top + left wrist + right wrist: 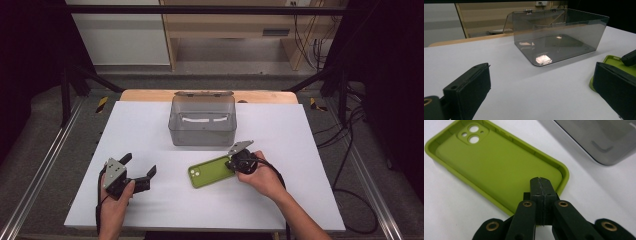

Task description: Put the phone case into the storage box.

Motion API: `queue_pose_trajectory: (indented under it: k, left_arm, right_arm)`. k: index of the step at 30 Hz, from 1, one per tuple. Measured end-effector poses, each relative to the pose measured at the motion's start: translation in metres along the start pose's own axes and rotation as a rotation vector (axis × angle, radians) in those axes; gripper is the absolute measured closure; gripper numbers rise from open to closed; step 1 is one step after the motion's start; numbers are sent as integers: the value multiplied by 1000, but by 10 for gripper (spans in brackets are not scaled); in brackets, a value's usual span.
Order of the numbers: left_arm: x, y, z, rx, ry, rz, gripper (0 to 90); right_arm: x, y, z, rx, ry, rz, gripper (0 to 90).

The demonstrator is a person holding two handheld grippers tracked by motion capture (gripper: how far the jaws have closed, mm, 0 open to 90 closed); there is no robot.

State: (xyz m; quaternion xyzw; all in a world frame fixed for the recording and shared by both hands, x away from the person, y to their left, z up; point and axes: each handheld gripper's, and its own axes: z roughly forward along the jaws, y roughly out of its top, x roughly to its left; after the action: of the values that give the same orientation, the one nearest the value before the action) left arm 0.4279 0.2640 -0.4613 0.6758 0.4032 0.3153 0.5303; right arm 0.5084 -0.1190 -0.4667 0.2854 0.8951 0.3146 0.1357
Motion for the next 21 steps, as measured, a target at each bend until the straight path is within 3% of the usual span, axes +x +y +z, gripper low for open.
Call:
queue_pose_trajectory:
  k: [9,21]
  left_arm:
    - [-1,0,1,7,-6,1,14]
    - [-2,0,1,11,-4,-1,14]
  right_arm:
    - [4,-9,-10,27,29,3,900]
    - [10,-24,-23,25,64,78,900]
